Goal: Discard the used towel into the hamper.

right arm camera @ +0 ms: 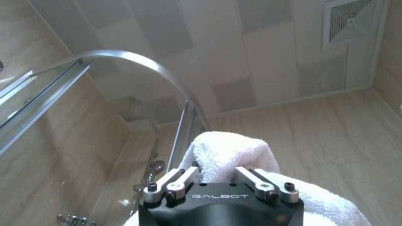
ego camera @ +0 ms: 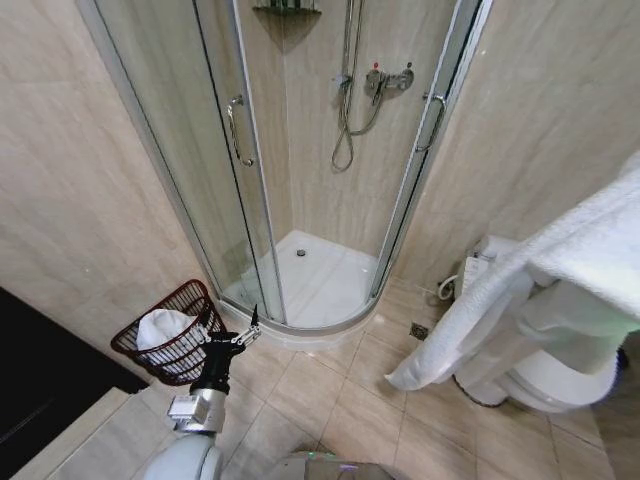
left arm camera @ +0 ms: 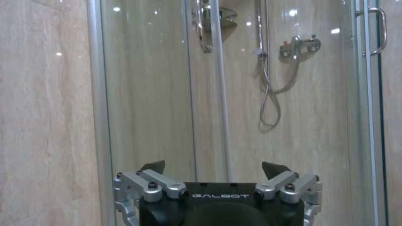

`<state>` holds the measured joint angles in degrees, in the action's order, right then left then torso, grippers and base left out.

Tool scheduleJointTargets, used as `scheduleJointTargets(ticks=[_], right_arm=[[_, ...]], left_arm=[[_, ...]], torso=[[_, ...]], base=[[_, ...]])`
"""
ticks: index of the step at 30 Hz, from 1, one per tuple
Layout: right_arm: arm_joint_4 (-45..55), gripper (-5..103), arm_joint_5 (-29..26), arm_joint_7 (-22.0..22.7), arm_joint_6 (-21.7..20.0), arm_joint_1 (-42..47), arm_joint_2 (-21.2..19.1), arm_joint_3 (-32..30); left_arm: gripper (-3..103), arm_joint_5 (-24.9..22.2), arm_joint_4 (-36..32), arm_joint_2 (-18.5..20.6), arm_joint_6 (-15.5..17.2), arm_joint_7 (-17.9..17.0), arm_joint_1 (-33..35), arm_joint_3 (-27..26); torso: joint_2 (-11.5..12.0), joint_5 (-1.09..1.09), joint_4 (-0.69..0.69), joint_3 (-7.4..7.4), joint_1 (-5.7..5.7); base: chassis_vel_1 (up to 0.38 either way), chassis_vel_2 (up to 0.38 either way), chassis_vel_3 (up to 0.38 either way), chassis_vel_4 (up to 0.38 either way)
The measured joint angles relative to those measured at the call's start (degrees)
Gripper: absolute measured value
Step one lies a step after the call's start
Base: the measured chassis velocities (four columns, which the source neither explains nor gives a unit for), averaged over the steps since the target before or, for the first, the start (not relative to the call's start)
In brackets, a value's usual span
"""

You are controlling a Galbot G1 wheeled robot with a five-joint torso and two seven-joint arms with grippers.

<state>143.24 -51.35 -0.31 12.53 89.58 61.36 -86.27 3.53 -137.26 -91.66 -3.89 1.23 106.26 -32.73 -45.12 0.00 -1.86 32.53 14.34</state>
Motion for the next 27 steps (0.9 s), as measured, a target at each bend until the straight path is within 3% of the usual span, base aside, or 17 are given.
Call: scheduleJointTargets(ticks=[25, 27], right_arm=[[0.0, 13, -3.2, -0.7, 0.1, 0.1, -1.2, -4.4], [0.0, 13, -3.1, -0.9, 0.1, 0.2, -0.6, -4.0]], left_arm=[[100, 0.0, 0.0, 0.0, 0.0, 0.0, 0.0, 0.0], [100, 0.0, 0.0, 0.0, 0.0, 0.0, 0.0, 0.0]], torso=[[-6.4, 0.00, 0.00, 3.63, 2.77], [-7.9, 0.00, 0.00, 4.43, 3.43]], base=[[0.000, 0.000, 0.000, 0.000], [0.000, 0.000, 0.000, 0.000]])
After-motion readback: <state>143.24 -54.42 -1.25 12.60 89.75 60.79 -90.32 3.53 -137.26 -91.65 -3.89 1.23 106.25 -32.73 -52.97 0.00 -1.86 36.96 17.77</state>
